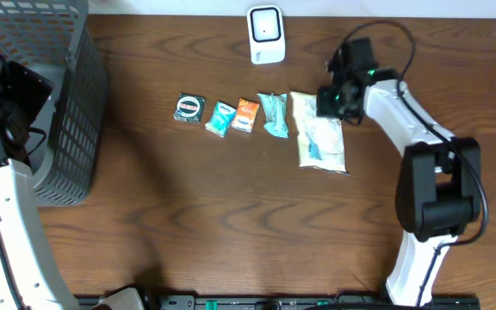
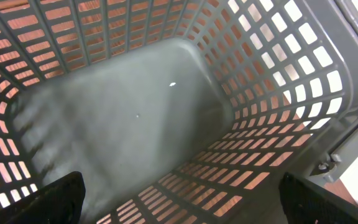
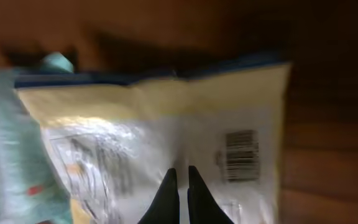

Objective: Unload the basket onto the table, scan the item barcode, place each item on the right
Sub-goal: 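Lower the right gripper and pinch the snack bag's edge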

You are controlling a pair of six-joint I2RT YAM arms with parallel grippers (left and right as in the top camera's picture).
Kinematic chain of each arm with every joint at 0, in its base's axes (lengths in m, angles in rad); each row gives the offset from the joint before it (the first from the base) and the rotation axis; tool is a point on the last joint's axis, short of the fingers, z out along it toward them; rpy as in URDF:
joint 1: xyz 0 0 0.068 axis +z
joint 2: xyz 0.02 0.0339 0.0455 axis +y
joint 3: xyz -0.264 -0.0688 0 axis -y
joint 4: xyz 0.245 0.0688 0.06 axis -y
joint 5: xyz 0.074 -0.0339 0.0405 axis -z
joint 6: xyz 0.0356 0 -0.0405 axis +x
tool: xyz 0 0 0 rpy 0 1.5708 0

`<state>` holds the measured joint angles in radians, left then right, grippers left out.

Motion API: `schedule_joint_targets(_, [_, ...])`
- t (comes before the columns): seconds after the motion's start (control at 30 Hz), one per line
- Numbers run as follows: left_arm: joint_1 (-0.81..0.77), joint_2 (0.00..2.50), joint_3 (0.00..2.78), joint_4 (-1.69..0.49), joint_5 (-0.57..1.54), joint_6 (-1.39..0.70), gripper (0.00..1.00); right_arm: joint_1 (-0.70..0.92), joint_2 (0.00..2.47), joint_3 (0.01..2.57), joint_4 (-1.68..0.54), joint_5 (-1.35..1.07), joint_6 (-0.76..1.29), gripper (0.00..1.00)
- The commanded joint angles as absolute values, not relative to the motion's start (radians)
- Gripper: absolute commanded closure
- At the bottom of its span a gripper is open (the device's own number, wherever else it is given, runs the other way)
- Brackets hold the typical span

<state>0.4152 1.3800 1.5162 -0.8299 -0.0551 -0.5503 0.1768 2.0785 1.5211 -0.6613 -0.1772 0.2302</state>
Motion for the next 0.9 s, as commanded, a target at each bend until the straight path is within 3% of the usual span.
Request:
schedule_joint_targets(0.0, [0.419,1.380,1.522,-0.830,-0.064,-0.555,0.02,0.181,2.094,1.495,-0.649,-0.230,0.258,0.99])
schedule_joint_targets(0.17, [0.419,1.380,1.522,-0.830,-0.065,-0.555,0.02,0.176,2.077,1.572,-0.738,-0.230,0.257,0.99])
schedule_joint_targets(0.47, [0.419,1.380,1.522,-0.830,-0.065,-0.555,0.02,0.165,2.051,1.862,-1.172,-0.231,0.215,0.99])
schedule_joint_targets(0.67, [0.419,1.380,1.522,-0.830,-0.065,-0.555,0.02,0.226,2.052,1.761,-1.259,-0.199,0.213,0.99])
schedule_joint_targets(0.87, [0.419,1.380,1.522,-0.830,-0.065,-0.555,0.02,0.278,2.053,1.535,-1.143,-0.182,0.243,0.99])
